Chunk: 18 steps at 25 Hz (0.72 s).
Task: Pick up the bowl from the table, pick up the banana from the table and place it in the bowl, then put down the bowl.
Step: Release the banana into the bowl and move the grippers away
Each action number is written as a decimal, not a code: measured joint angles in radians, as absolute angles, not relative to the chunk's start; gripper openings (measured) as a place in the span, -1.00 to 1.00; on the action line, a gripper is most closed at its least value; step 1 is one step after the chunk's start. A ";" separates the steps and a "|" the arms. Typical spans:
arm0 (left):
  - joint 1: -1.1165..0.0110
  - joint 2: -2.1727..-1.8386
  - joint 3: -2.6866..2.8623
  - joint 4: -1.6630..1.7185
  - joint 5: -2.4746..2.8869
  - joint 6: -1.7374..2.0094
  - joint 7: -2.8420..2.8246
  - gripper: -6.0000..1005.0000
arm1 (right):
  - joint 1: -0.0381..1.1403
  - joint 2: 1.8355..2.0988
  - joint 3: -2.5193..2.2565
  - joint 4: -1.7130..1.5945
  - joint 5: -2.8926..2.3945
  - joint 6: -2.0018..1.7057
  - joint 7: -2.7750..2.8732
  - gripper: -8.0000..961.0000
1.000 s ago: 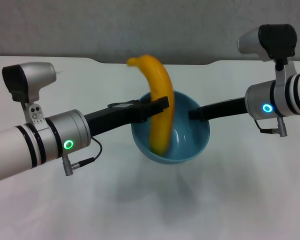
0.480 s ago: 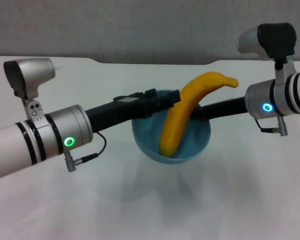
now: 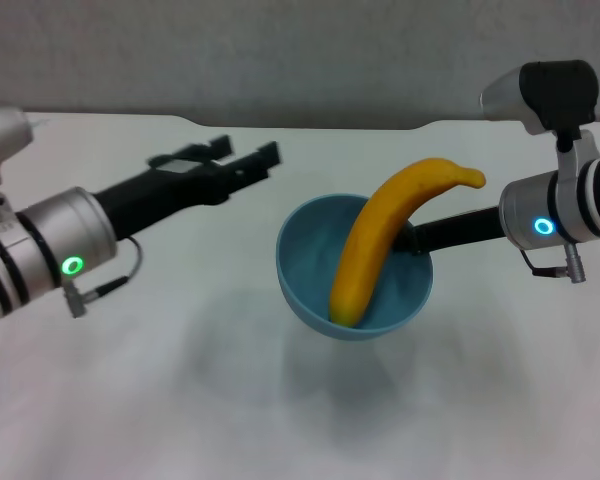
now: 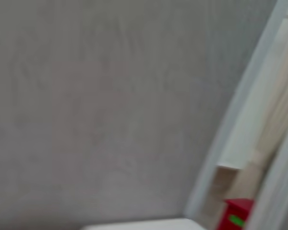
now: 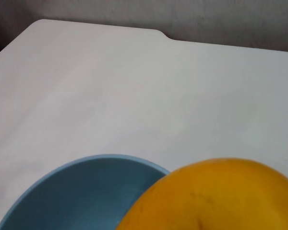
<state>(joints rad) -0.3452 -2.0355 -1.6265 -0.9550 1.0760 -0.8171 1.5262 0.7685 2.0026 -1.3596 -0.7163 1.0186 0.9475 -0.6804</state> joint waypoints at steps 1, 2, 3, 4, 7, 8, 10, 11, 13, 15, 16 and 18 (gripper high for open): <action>-0.340 -2.037 -1.638 -0.953 1.070 -0.804 1.585 0.65 | 0.768 2.003 -1.359 -0.716 1.019 0.948 -0.680 -0.91; -0.335 -2.038 -1.645 -0.952 1.059 -0.780 1.656 0.64 | 0.768 2.003 -1.359 -0.716 1.019 0.948 -0.680 -0.91; -0.331 -2.038 -1.646 -0.952 1.049 -0.756 1.704 0.64 | 0.767 2.004 -1.359 -0.716 1.018 0.948 -0.680 -0.91; -0.326 -2.038 -1.645 -0.952 1.035 -0.719 1.767 0.64 | 0.767 2.004 -1.359 -0.716 1.018 0.947 -0.680 -0.91; -0.316 -2.038 -1.638 -0.949 1.004 -0.590 1.910 0.64 | 0.761 2.004 -1.359 -0.716 1.018 0.930 -0.686 -0.91; -0.316 -2.038 -1.637 -0.944 1.002 -0.539 1.933 0.64 | 0.759 2.004 -1.359 -0.714 1.018 0.920 -0.688 -0.91; -0.318 -2.037 -1.638 -0.930 1.002 -0.450 1.947 0.64 | 0.758 2.004 -1.358 -0.700 1.016 0.894 -0.689 -0.91; -0.318 -2.036 -1.640 -0.926 1.003 -0.426 1.947 0.63 | 0.761 2.003 -1.355 -0.688 1.016 0.887 -0.689 -0.91; -0.316 -2.034 -1.650 -0.922 1.004 -0.393 1.948 0.63 | 0.777 2.001 -1.344 -0.663 1.014 0.884 -0.683 -0.91; -0.312 -2.031 -1.672 -0.916 1.004 -0.388 1.948 0.63 | 0.813 2.000 -1.334 -0.623 1.012 0.885 -0.673 -0.91; -0.310 -2.031 -1.695 -0.909 1.004 -0.391 1.948 0.63 | 0.840 1.999 -1.332 -0.594 1.011 0.884 -0.670 -0.91; -0.308 -2.030 -1.734 -0.893 1.005 -0.397 1.948 0.63 | 0.896 1.999 -1.331 -0.536 1.011 0.876 -0.671 -0.91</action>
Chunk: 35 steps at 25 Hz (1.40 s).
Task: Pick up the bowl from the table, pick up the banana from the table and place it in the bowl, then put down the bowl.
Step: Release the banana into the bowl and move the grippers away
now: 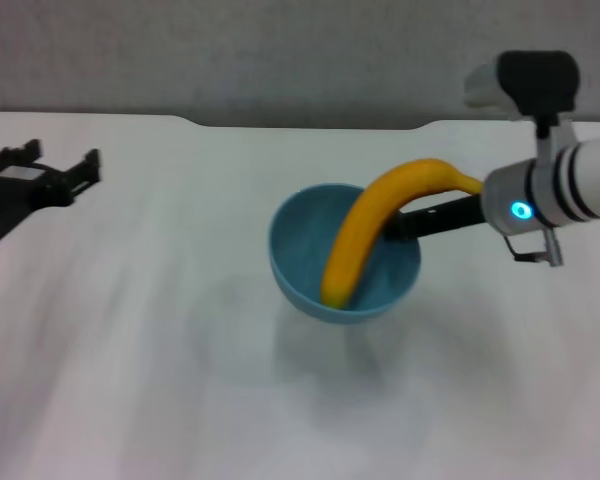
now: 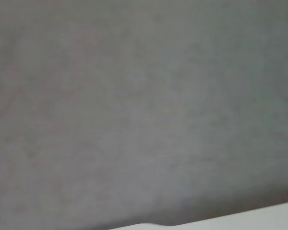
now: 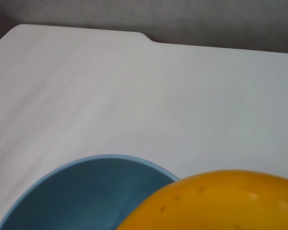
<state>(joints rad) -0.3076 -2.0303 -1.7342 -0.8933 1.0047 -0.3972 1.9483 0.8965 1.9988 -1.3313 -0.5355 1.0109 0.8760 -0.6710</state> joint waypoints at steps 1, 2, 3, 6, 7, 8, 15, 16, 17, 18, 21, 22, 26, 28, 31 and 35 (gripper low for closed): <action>-0.309 -2.029 -1.749 -0.881 1.005 -0.398 1.948 0.62 | 0.917 1.999 -1.334 -0.514 1.011 0.869 -0.673 -0.91; -0.313 -2.028 -1.766 -0.867 1.005 -0.402 1.949 0.62 | 0.932 2.000 -1.337 -0.498 1.011 0.865 -0.674 -0.91; -0.317 -2.027 -1.780 -0.855 1.005 -0.409 1.949 0.62 | 0.940 2.002 -1.341 -0.491 1.011 0.862 -0.675 -0.91; -0.326 -2.027 -1.832 -0.821 1.004 -0.462 1.957 0.61 | 0.937 2.013 -1.347 -0.469 1.015 0.856 -0.677 -0.91; -0.327 -2.028 -1.848 -0.813 1.002 -0.478 1.962 0.61 | 0.937 2.013 -1.347 -0.469 1.015 0.856 -0.677 -0.91; -0.329 -2.029 -1.860 -0.808 1.000 -0.488 1.964 0.61 | 0.936 2.015 -1.348 -0.457 1.016 0.854 -0.677 -0.91; -0.323 -2.033 -1.869 -0.799 0.999 -0.481 1.969 0.56 | 0.926 2.019 -1.385 -0.388 1.021 0.787 -0.681 -0.91; -0.322 -2.033 -1.869 -0.799 0.999 -0.480 1.969 0.55 | 0.926 2.018 -1.386 -0.386 1.021 0.788 -0.681 -0.91; -0.322 -2.033 -1.869 -0.797 0.999 -0.480 1.967 0.54 | 0.924 2.019 -1.389 -0.384 1.022 0.790 -0.681 -0.90; -0.322 -2.033 -1.867 -0.795 0.999 -0.480 1.965 0.53 | 0.922 2.019 -1.391 -0.383 1.022 0.792 -0.680 -0.89; -0.322 -2.033 -1.865 -0.790 0.999 -0.480 1.964 0.53 | 0.916 2.020 -1.400 -0.382 1.023 0.793 -0.675 -0.87; -0.323 -2.033 -1.865 -0.784 0.999 -0.479 1.964 0.53 | 0.916 2.021 -1.400 -0.382 1.023 0.793 -0.675 -0.86; -0.329 -2.034 -1.872 -0.760 0.999 -0.480 1.963 0.53 | 0.911 2.026 -1.417 -0.381 1.025 0.794 -0.677 -0.83; -0.328 -2.033 -1.873 -0.763 0.999 -0.482 1.964 0.53 | 0.900 2.027 -1.439 -0.381 1.034 0.794 -0.675 -0.81; -0.326 -2.032 -1.874 -0.765 0.999 -0.483 1.963 0.53 | 0.888 2.026 -1.452 -0.381 1.054 0.795 -0.674 -0.78; -0.319 -2.032 -1.876 -0.765 0.998 -0.480 1.962 0.53 | 0.879 2.025 -1.452 -0.387 1.063 0.795 -0.676 -0.75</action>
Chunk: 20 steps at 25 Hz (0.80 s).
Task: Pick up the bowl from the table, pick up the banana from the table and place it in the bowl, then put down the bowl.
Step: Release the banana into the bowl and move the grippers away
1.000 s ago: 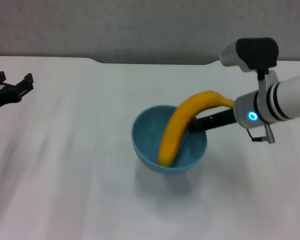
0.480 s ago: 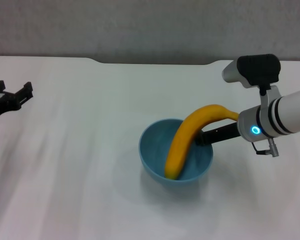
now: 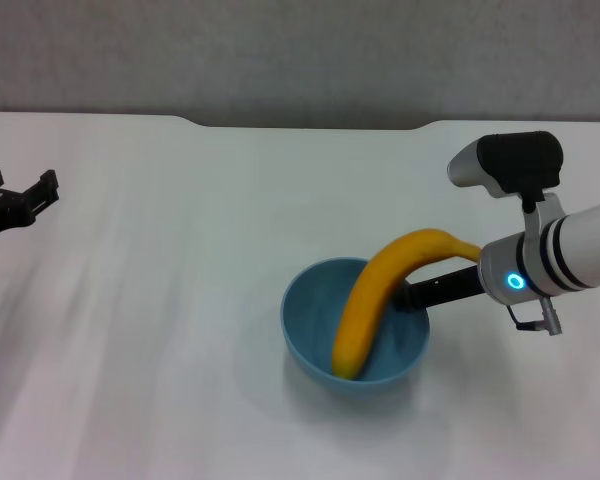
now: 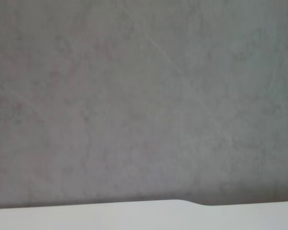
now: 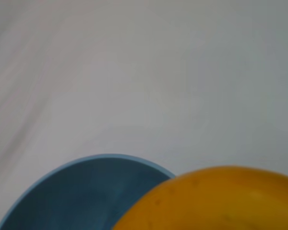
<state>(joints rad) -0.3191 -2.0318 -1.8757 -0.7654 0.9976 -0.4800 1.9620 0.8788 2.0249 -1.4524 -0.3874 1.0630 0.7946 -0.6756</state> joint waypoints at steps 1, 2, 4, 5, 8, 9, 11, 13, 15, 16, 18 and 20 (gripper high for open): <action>-0.318 -2.032 -1.876 -0.765 0.997 -0.480 1.962 0.53 | 0.877 2.025 -1.453 -0.389 1.063 0.795 -0.675 -0.74; -0.317 -2.032 -1.877 -0.765 0.997 -0.479 1.962 0.53 | 0.876 2.024 -1.453 -0.389 1.063 0.794 -0.674 -0.73; -0.317 -2.032 -1.878 -0.765 0.995 -0.480 1.962 0.53 | 0.875 2.024 -1.453 -0.389 1.063 0.793 -0.674 -0.71; -0.318 -2.032 -1.878 -0.765 0.993 -0.481 1.962 0.53 | 0.874 2.023 -1.453 -0.390 1.063 0.792 -0.675 -0.71; -0.318 -2.032 -1.878 -0.762 0.988 -0.486 1.962 0.53 | 0.873 2.022 -1.453 -0.392 1.063 0.790 -0.678 -0.68; -0.318 -2.032 -1.877 -0.761 0.988 -0.486 1.962 0.53 | 0.873 2.022 -1.453 -0.394 1.063 0.789 -0.678 -0.67; -0.318 -2.032 -1.877 -0.759 0.988 -0.486 1.962 0.53 | 0.869 2.022 -1.453 -0.411 1.063 0.784 -0.682 -0.65; -0.318 -2.033 -1.877 -0.758 0.988 -0.486 1.962 0.53 | 0.863 2.022 -1.453 -0.423 1.063 0.782 -0.686 -0.64; -0.318 -2.032 -1.875 -0.758 0.988 -0.486 1.962 0.53 | 0.847 2.022 -1.452 -0.450 1.063 0.780 -0.696 -0.62; -0.318 -2.033 -1.873 -0.758 0.988 -0.486 1.962 0.53 | 0.840 2.022 -1.451 -0.460 1.063 0.779 -0.698 -0.61; -0.317 -2.033 -1.872 -0.757 0.988 -0.486 1.962 0.53 | 0.825 2.022 -1.451 -0.483 1.063 0.775 -0.707 -0.50; -0.316 -2.033 -1.871 -0.756 0.988 -0.486 1.962 0.53 | 0.806 2.022 -1.452 -0.510 1.066 0.772 -0.716 -0.30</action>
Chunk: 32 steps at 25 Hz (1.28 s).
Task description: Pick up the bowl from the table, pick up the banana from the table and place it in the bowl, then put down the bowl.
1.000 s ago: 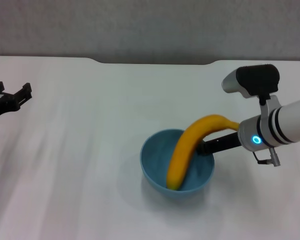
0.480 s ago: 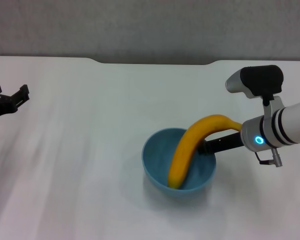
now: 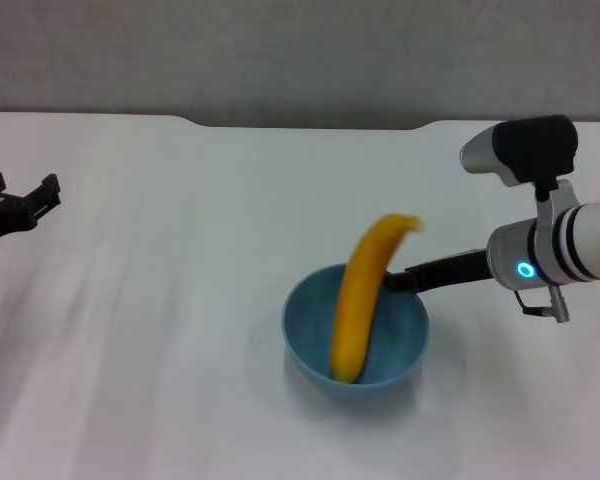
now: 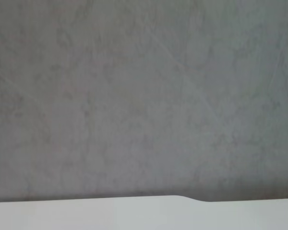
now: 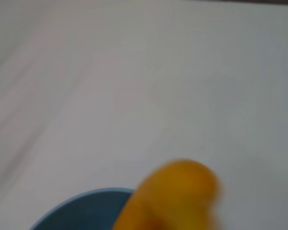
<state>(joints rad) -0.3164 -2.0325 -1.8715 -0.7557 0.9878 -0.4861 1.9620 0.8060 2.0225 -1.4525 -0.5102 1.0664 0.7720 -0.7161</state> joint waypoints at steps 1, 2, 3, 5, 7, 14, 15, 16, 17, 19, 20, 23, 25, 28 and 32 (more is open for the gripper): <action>-0.316 -2.033 -1.871 -0.755 0.988 -0.486 1.962 0.53 | 0.780 2.023 -1.458 -0.546 1.088 0.775 -0.733 -0.20; -0.315 -2.033 -1.870 -0.755 0.988 -0.486 1.962 0.53 | 0.780 2.023 -1.458 -0.546 1.088 0.775 -0.733 -0.12; -0.315 -2.033 -1.870 -0.754 0.988 -0.486 1.963 0.53 | 0.767 2.023 -1.464 -0.566 1.107 0.777 -0.743 -0.03; -0.313 -2.033 -1.868 -0.752 0.988 -0.486 1.966 0.53 | 0.742 2.021 -1.483 -0.597 1.156 0.780 -0.772 0.14; -0.308 -2.033 -1.871 -0.748 0.988 -0.487 1.964 0.53 | 0.712 2.020 -1.504 -0.636 1.200 0.781 -0.807 0.30; -0.299 -2.026 -1.895 -0.709 0.949 -0.553 1.991 0.53 | 0.549 2.016 -1.527 -0.852 1.242 0.769 -0.891 0.54; -0.303 -2.026 -1.912 -0.691 0.947 -0.569 2.008 0.53 | 0.530 2.016 -1.527 -0.873 1.254 0.758 -0.909 0.57; -0.309 -2.026 -1.931 -0.671 0.947 -0.585 2.023 0.53 | 0.510 2.016 -1.527 -0.893 1.274 0.746 -0.934 0.61; -0.315 -2.026 -1.951 -0.653 0.946 -0.600 2.036 0.53 | 0.487 2.016 -1.529 -0.914 1.308 0.729 -0.978 0.64; -0.322 -2.027 -1.977 -0.631 0.941 -0.613 2.036 0.53 | 0.455 2.017 -1.531 -0.935 1.364 0.700 -1.051 0.67; -0.324 -2.027 -1.986 -0.622 0.935 -0.616 2.033 0.53 | 0.439 2.017 -1.531 -0.939 1.397 0.681 -1.095 0.67; -0.327 -2.026 -1.993 -0.611 0.925 -0.616 2.045 0.53 | 0.399 2.017 -1.531 -0.936 1.506 0.630 -1.226 0.66; -0.328 -2.026 -2.001 -0.604 0.922 -0.618 2.068 0.53 | 0.377 2.017 -1.528 -0.934 1.579 0.615 -1.328 0.65; -0.329 -2.028 -2.009 -0.587 0.911 -0.626 2.097 0.53 | 0.334 2.019 -1.530 -0.915 1.798 0.615 -1.568 0.65; -0.334 -2.029 -2.009 -0.558 0.881 -0.625 2.117 0.53 | 0.298 2.017 -1.522 -0.838 2.122 0.714 -1.853 0.65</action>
<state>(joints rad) -0.3336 -2.0287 -2.0087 -0.5578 0.8814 -0.6250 2.1175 0.2979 2.0167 -1.5222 -0.8380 2.1222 0.7142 -1.8533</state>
